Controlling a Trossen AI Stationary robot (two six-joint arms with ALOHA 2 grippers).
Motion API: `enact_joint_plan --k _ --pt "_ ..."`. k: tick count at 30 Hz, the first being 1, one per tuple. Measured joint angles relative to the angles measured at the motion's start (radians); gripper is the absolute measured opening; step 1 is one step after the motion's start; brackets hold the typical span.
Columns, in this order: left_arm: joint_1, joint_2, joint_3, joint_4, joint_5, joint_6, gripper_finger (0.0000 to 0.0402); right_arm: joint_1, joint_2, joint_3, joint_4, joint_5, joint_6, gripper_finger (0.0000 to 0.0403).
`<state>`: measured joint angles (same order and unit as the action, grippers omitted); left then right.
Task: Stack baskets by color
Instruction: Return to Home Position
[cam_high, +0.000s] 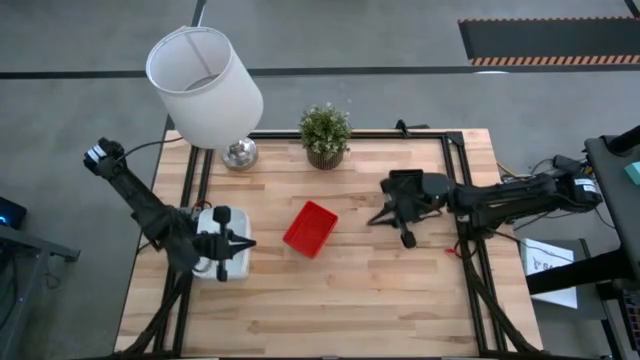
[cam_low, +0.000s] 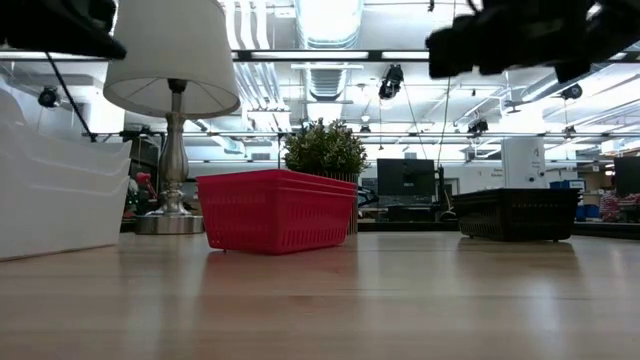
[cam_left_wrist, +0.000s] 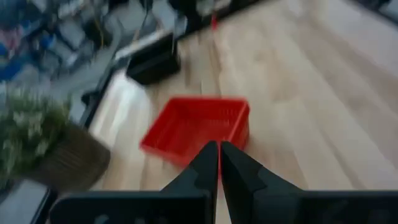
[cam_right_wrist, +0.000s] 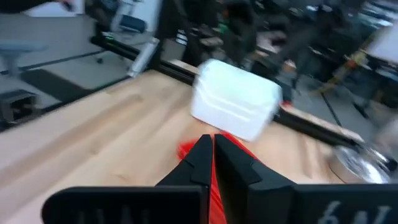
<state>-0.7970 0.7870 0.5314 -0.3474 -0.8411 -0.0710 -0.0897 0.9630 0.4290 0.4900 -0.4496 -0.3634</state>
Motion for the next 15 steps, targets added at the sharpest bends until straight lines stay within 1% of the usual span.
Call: enact_joint_plan --k 3,6,11,15 --pt "0.033 -0.079 -0.074 0.148 0.069 0.133 0.0000 -0.068 -0.008 -0.019 0.000 -0.003 0.011 0.0009" --pt "0.080 -0.162 -0.146 0.249 0.107 0.198 0.0000 -0.118 -0.024 -0.041 -0.001 -0.003 0.016 0.0009" --pt "0.151 -0.298 -0.243 0.287 0.136 0.235 0.0000 -0.175 -0.073 -0.098 0.023 -0.003 0.031 0.0009" --pt "0.192 -0.369 -0.305 0.288 0.137 0.235 0.0000 -0.227 -0.142 -0.151 0.024 -0.003 0.058 0.0009"
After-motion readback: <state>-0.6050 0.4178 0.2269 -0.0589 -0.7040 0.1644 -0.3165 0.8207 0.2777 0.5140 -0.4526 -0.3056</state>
